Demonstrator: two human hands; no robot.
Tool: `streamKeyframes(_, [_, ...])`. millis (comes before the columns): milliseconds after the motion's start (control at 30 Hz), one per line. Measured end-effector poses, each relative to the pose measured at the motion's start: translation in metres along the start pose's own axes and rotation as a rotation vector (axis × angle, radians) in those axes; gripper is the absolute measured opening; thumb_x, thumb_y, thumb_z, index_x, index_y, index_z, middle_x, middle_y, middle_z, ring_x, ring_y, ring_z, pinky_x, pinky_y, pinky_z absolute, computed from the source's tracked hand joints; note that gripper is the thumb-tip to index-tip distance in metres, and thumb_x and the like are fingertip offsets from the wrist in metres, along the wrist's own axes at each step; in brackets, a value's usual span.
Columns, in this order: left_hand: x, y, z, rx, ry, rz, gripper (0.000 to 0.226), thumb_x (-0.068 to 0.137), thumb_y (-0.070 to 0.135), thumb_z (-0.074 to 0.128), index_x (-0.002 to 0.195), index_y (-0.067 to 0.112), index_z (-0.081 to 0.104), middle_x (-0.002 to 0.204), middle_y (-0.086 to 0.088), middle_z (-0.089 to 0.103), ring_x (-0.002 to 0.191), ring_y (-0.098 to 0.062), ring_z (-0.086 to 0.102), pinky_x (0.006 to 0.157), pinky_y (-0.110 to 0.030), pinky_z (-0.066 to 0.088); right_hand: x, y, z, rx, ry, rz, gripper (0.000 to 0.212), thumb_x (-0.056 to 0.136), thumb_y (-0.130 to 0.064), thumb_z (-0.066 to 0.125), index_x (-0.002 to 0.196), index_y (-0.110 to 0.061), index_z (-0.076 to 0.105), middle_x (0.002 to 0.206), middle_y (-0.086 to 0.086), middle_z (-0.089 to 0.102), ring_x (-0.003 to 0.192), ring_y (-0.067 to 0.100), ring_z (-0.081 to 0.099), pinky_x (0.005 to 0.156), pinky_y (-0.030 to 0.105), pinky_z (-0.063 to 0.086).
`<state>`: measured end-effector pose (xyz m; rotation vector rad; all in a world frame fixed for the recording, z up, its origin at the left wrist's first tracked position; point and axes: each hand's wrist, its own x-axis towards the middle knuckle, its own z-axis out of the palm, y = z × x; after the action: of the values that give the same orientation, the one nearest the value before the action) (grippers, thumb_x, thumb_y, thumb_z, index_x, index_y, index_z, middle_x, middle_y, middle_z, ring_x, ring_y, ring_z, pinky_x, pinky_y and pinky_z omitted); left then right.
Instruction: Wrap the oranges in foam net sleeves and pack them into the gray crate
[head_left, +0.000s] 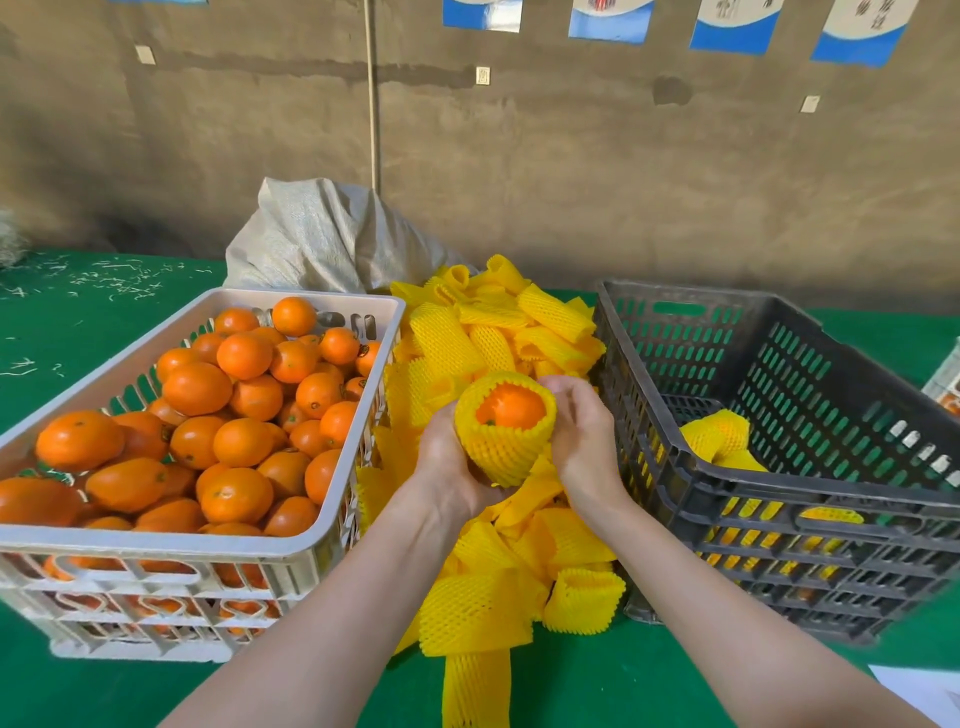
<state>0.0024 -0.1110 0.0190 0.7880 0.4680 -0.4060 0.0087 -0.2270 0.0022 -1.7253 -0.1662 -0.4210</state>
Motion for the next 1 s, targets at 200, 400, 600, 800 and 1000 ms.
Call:
streamKeyframes(200, [0.003, 0.002, 0.001, 0.085, 0.158, 0.173, 0.03, 0.092, 0.044, 0.052, 0.114, 0.024, 0.062, 0.099, -0.01, 0.067, 0.082, -0.027, 0.062, 0.059, -0.035, 0.049, -0.018, -0.03, 0.004, 0.127, -0.247, -0.119, 0.071, 0.075, -0.078, 0.042, 0.124, -0.028, 0.052, 0.13, -0.006, 0.055, 0.12, -0.002, 0.048, 0.093, 0.009, 0.039])
streamKeyframes(400, [0.005, 0.004, 0.002, -0.066, 0.086, 0.196, 0.036, 0.091, 0.046, 0.056, 0.114, 0.019, 0.061, 0.096, -0.011, 0.067, 0.09, -0.029, 0.065, 0.083, -0.041, 0.054, -0.024, -0.028, 0.012, -0.148, -0.191, -0.245, 0.057, 0.069, -0.03, 0.077, 0.119, -0.013, 0.054, 0.122, 0.001, 0.056, 0.118, 0.013, 0.051, 0.099, 0.028, 0.043])
streamKeyframes(600, [-0.004, 0.006, -0.005, -0.149, -0.261, -0.037, 0.068, 0.083, 0.065, 0.052, 0.107, 0.002, 0.059, 0.095, -0.022, 0.071, 0.08, -0.036, 0.071, 0.065, -0.044, 0.057, -0.019, -0.027, 0.015, -0.198, 0.019, -0.367, 0.043, 0.067, -0.019, 0.074, 0.106, -0.005, 0.061, 0.112, 0.002, 0.059, 0.109, 0.012, 0.053, 0.094, 0.011, 0.038])
streamKeyframes(800, [-0.001, 0.015, -0.003, 0.016, -0.229, -0.006, 0.046, 0.098, 0.044, 0.042, 0.101, 0.004, 0.063, 0.083, -0.019, 0.072, 0.081, -0.032, 0.067, 0.072, -0.046, 0.052, -0.01, -0.024, -0.012, -0.299, -0.464, -0.313, 0.101, 0.062, -0.037, 0.084, 0.141, -0.035, 0.022, 0.148, -0.007, 0.032, 0.137, 0.005, 0.028, 0.108, 0.012, 0.025])
streamKeyframes(1000, [0.001, 0.022, 0.004, 0.29, -0.269, -0.026, 0.052, 0.093, 0.054, 0.045, 0.119, 0.011, 0.061, 0.101, -0.016, 0.071, 0.091, -0.03, 0.068, 0.077, -0.041, 0.052, 0.007, -0.026, -0.037, -0.453, -0.575, -0.493, 0.102, 0.069, -0.034, 0.082, 0.144, -0.029, 0.013, 0.153, -0.005, 0.019, 0.144, 0.009, 0.013, 0.117, 0.025, 0.017])
